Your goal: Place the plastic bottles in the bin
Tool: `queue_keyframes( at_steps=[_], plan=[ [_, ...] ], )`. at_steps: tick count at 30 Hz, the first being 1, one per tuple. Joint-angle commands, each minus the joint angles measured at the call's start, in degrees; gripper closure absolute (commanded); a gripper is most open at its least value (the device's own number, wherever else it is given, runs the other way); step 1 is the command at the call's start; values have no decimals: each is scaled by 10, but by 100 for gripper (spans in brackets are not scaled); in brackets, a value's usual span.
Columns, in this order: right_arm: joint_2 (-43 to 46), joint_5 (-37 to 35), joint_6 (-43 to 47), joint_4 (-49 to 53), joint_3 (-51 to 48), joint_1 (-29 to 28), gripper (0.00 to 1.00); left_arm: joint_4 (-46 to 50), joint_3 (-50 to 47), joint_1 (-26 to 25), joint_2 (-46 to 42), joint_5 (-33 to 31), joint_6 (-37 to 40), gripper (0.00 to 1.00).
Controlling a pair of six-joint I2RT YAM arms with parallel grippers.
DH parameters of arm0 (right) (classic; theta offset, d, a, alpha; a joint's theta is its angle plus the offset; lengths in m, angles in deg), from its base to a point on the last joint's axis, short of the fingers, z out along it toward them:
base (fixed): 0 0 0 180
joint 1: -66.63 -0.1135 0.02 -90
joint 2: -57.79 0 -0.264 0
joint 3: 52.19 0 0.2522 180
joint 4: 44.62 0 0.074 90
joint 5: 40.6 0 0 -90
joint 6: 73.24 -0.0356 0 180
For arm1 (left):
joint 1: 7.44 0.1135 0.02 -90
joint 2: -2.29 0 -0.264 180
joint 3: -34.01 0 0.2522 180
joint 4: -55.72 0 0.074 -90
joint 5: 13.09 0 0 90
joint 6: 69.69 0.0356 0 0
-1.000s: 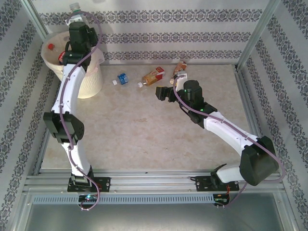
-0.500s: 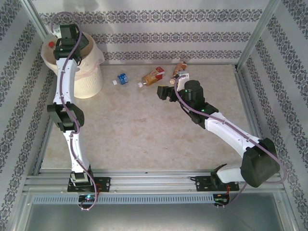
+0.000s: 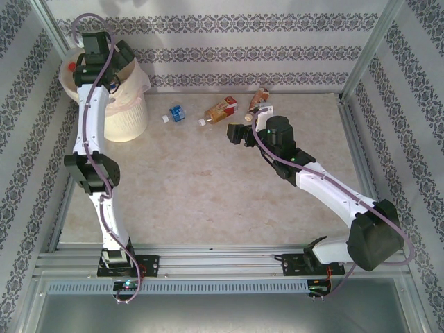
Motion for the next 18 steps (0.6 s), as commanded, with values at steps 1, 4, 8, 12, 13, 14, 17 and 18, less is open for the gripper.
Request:
queue_keyframes(
  at_steps=[1,4,8,12,13,14,17,18],
  plan=[
    [7,-14,-5,-4,-8,-2,2,-28,-36,-21,-46,30,6,0],
    [9,-11,-12,-5,-10,0,2,-42,-68,-41,-67,45,13,0],
    [12,-13,-30,-7,-12,9,2,-73,-125,-87,-98,48,53,0],
    [20,-8,-47,-15,-22,24,2,-150,-220,-132,-135,75,116,0],
    [22,-8,-48,-17,-25,28,2,-160,-234,-139,-138,84,128,0],
    [25,-8,-50,-19,-28,33,2,-164,-242,-146,-140,94,144,0],
    [32,-9,-56,-20,-35,46,2,-149,-241,-164,-128,102,194,0],
    [34,-8,-58,-20,-37,50,2,-144,-238,-170,-122,99,209,0]
  ],
)
